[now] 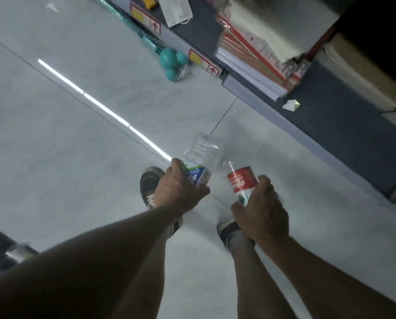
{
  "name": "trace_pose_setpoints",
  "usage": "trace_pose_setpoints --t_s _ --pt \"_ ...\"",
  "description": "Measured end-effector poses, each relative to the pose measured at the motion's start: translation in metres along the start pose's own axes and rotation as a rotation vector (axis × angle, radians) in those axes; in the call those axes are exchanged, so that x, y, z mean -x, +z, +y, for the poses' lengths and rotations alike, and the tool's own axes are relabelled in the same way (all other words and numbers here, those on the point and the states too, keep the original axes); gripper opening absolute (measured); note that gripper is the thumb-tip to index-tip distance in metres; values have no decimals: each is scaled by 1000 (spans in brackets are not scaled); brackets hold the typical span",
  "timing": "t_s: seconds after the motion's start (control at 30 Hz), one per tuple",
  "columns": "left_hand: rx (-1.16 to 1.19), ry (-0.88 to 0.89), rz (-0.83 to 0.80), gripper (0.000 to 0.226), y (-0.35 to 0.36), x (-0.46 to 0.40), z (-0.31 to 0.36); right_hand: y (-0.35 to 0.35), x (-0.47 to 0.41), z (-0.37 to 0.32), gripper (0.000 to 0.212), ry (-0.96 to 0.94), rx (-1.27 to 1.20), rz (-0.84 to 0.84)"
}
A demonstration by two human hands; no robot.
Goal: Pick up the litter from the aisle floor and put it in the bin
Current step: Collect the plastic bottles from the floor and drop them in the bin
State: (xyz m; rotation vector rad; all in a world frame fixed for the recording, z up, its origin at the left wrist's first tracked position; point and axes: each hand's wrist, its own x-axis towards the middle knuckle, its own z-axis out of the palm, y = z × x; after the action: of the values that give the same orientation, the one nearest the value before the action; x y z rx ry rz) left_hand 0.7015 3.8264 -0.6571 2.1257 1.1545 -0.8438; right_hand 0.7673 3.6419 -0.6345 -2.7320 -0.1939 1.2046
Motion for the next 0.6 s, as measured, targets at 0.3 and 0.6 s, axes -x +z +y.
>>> trace_pose_setpoints --t_s 0.3,0.6 --pt "37 6 -17 78 -150 129 34 -135 120 -33 72 17 9 87" --pt "120 114 102 78 -286 258 52 -244 245 -74 72 -13 62 103"
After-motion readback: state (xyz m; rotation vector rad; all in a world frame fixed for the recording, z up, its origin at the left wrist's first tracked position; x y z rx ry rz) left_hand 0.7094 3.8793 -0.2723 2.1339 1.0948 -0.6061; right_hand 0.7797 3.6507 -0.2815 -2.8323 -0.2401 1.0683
